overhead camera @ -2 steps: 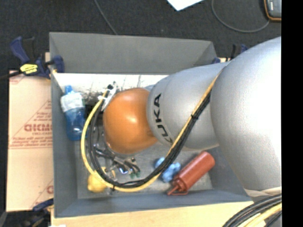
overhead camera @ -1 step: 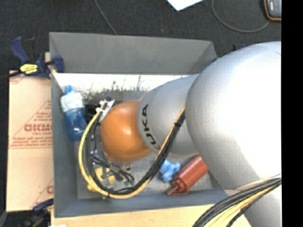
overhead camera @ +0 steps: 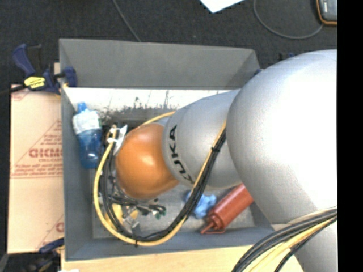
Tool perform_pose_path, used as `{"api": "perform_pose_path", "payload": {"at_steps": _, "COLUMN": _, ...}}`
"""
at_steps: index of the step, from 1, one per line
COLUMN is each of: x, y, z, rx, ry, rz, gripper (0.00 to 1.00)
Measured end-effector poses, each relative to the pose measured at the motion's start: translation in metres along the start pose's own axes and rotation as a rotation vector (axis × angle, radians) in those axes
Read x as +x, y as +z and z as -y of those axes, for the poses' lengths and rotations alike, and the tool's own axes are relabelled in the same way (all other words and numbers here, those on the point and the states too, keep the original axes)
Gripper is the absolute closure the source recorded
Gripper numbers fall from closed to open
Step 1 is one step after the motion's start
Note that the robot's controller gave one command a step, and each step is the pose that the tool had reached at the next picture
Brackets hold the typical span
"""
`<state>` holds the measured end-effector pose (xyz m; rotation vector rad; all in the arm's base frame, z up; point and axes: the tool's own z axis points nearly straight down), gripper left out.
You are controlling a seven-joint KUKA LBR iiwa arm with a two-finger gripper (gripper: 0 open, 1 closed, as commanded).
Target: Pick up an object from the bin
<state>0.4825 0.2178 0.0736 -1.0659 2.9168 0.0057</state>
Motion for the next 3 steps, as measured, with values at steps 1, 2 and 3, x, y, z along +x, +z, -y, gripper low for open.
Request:
{"api": "perform_pose_path", "payload": {"at_steps": 1, "x": 0.003, "y": -0.002, "z": 0.012, "rx": -0.001, "ry": 0.367, "rz": -0.009, "gripper": 1.0}}
{"api": "perform_pose_path", "payload": {"at_steps": 2, "x": 0.003, "y": -0.002, "z": 0.012, "rx": -0.001, "ry": 0.368, "rz": -0.01, "gripper": 1.0}}
{"api": "perform_pose_path", "payload": {"at_steps": 3, "x": 0.006, "y": -0.026, "z": 0.011, "rx": -0.002, "ry": 0.369, "rz": -0.022, "gripper": 1.0}}
